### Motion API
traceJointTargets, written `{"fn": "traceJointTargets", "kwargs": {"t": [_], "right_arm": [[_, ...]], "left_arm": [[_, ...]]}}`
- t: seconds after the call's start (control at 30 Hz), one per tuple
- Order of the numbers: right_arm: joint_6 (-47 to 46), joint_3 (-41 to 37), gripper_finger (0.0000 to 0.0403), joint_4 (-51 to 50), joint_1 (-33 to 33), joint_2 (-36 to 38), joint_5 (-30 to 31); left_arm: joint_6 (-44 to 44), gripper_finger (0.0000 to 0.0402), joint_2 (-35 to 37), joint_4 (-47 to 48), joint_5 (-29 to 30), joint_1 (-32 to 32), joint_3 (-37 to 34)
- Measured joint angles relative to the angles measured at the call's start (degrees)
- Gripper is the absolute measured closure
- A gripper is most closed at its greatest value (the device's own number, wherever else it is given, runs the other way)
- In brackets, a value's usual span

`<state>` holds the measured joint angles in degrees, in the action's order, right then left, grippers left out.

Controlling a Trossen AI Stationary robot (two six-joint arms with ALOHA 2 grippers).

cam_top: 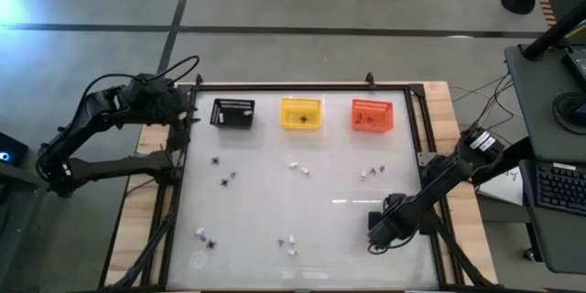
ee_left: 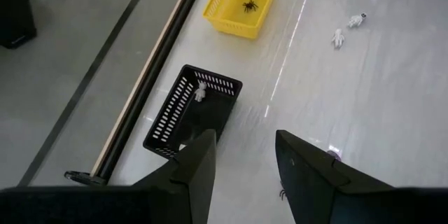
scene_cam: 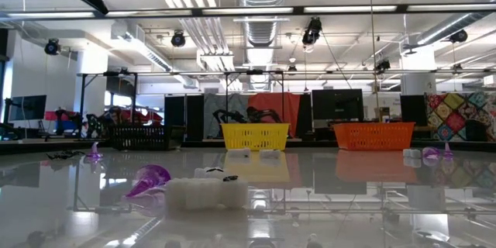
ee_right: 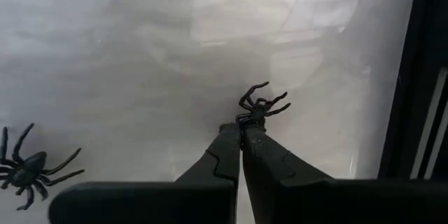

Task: Sort Halloween decoration
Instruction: Put the black spider toy into the orange basket

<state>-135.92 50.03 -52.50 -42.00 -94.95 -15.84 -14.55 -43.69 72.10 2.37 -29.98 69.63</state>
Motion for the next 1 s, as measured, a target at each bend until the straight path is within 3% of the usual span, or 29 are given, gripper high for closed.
{"fn": "traceJointTargets", "kwargs": {"t": [0.3,1.0], "right_arm": [[0.0,5.8,0.0394,-8.7,-0.4,1.3,0.4],[0.1,11.7,0.0394,-10.1,-0.3,1.4,4.3]], "left_arm": [[-0.6,0.0269,0.3,0.0,0.0,0.0,0.0],[-1.1,0.0269,0.5,0.0,0.1,0.0,0.0]]}}
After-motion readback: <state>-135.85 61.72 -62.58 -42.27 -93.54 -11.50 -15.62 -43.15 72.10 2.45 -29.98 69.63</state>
